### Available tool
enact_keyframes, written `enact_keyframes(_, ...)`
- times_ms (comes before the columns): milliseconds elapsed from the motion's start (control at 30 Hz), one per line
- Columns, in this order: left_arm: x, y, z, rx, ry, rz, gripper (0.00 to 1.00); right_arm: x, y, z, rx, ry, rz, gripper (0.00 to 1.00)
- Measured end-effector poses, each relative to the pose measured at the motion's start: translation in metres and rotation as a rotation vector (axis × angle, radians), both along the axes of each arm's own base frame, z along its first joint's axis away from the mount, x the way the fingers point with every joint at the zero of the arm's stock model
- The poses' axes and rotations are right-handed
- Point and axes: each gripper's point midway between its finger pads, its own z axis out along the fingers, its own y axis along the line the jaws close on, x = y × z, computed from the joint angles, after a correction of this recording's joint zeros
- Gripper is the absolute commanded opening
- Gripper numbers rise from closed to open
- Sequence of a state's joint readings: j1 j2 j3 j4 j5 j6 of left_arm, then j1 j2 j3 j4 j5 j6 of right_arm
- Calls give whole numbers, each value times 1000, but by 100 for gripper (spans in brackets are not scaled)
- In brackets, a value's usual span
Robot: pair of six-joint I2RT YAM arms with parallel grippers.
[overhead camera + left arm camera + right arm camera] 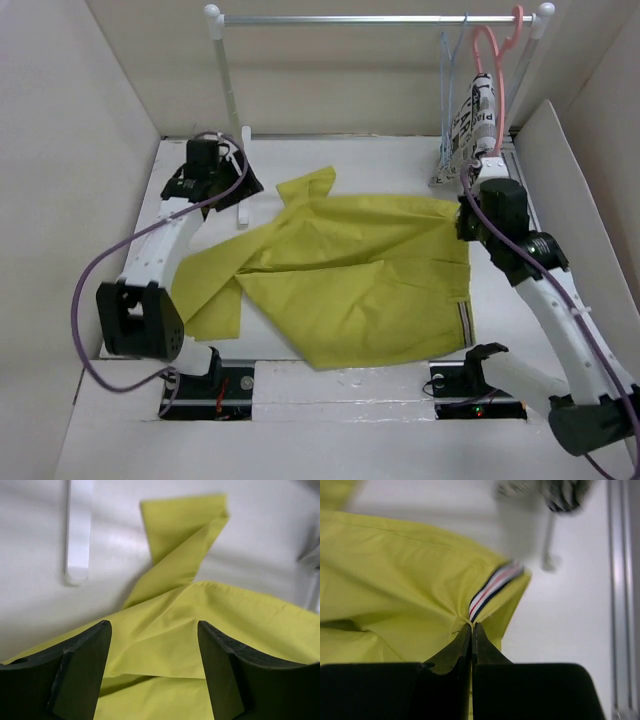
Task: Place the trousers on the hanger
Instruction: Flatten out the trousers at the center of the board.
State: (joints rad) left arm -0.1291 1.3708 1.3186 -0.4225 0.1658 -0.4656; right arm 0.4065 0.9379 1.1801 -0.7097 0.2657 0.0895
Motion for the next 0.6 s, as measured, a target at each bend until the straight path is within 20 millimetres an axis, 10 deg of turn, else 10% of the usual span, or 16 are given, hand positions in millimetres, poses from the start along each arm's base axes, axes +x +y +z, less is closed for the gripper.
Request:
enact_keyframes(133, -11, 1, -82, 45, 209, -9, 77, 8, -86, -79, -46, 199, -289, 0)
enact_keyframes(267, -42, 25, -71, 112, 174, 76, 79, -9, -140, -87, -22, 185, -473, 71)
enact_keyframes(333, -54, 47, -59, 129, 117, 169, 72, -6, -134, -73, -4, 126, -429, 77)
enact_keyframes(467, -87, 81, -75, 140, 150, 389, 66, 8, -78, -63, 77, 69, -175, 45)
enact_keyframes(533, -105, 87, -98, 122, 225, 474, 78, 3, -41, -71, 108, 64, -36, 10)
enact_keyframes(600, -122, 90, -117, 94, 294, 547, 85, -14, -5, -83, 125, 87, 101, 7)
